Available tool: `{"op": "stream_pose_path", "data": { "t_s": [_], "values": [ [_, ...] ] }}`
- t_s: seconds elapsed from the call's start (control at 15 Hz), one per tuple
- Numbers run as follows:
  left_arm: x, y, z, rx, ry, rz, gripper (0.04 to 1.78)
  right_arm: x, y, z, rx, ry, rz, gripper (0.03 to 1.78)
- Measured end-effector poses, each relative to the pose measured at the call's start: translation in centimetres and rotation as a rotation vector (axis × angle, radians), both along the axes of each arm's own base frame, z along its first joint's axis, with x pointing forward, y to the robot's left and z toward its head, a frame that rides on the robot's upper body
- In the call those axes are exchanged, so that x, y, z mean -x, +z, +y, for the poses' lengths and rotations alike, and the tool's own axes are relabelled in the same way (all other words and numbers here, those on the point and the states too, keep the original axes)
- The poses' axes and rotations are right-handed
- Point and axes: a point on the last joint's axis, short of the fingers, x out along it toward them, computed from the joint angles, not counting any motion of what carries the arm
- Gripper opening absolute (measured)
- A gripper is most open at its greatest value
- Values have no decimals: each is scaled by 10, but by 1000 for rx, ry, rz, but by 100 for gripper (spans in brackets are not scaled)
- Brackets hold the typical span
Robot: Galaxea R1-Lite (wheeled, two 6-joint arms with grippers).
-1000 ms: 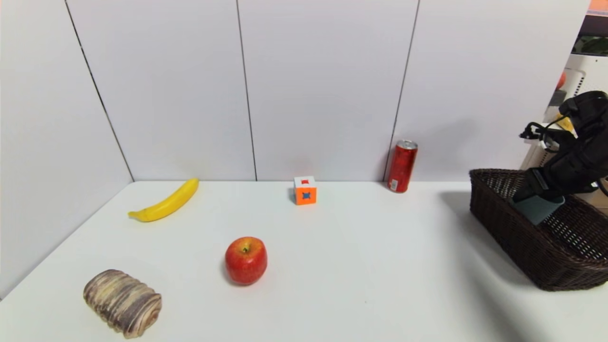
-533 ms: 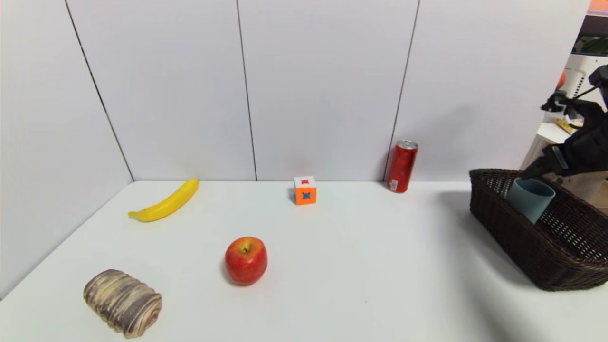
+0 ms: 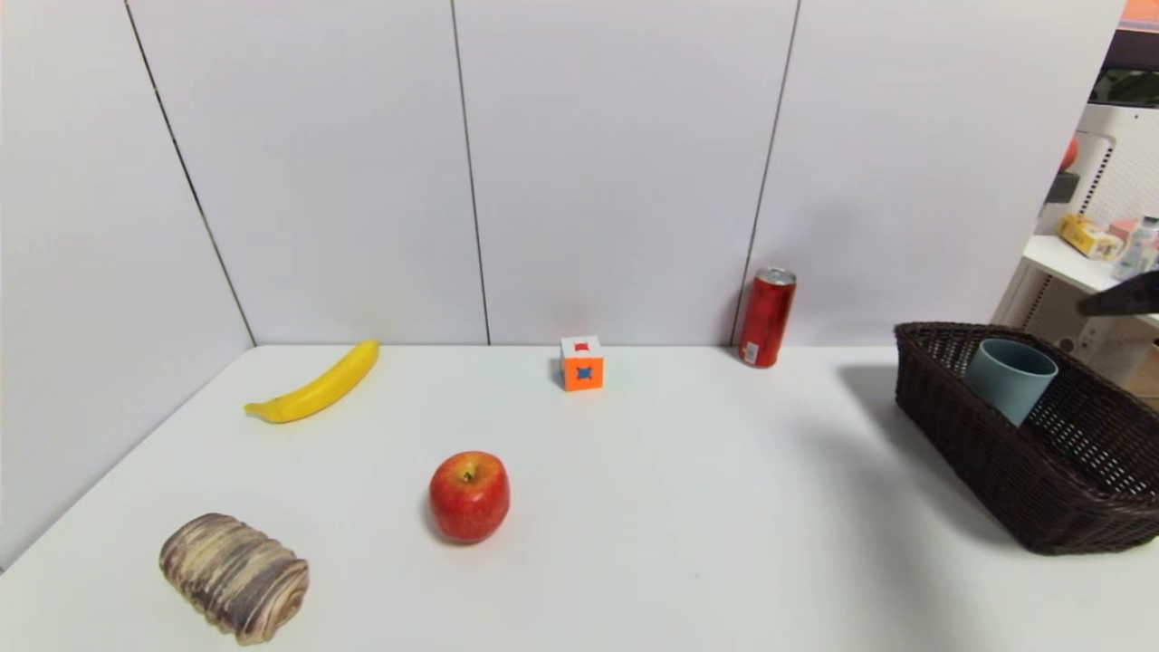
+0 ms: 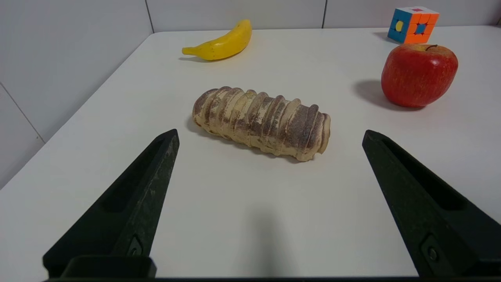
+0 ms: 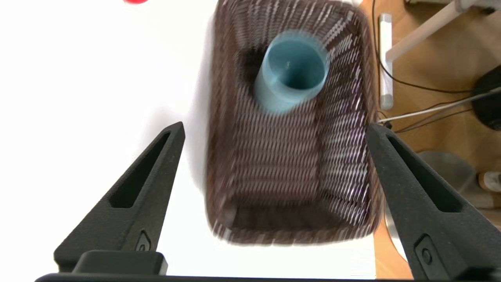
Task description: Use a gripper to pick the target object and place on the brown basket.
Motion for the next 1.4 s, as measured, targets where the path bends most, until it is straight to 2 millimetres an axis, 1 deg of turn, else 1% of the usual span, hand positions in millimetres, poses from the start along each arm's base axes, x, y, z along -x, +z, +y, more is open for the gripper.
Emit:
{"op": "stream_pose_path", "data": {
  "t_s": [0.13,0.33,0.53,0.67,0.93,1.13,1.27,1.4],
  "values": [
    [0,0,0,0,0,1,169,41,-19,14,6,11,-28,164],
    [0,0,0,0,0,1,169,105,-65,37,-1,36,-144,166],
    [0,0,0,0,0,1,169,154,-109,52,-7,88,-299,168],
    [0,0,0,0,0,1,169,178,-138,58,-22,129,-400,168],
    [0,0,0,0,0,1,169,212,-181,62,-45,201,-540,169],
    [0,0,0,0,0,1,169,228,-210,62,-50,202,-584,169],
    [0,0,0,0,0,1,169,237,-225,61,-71,182,-597,169],
    [0,0,0,0,0,1,169,242,-231,61,-94,164,-646,169]
  ]
}}
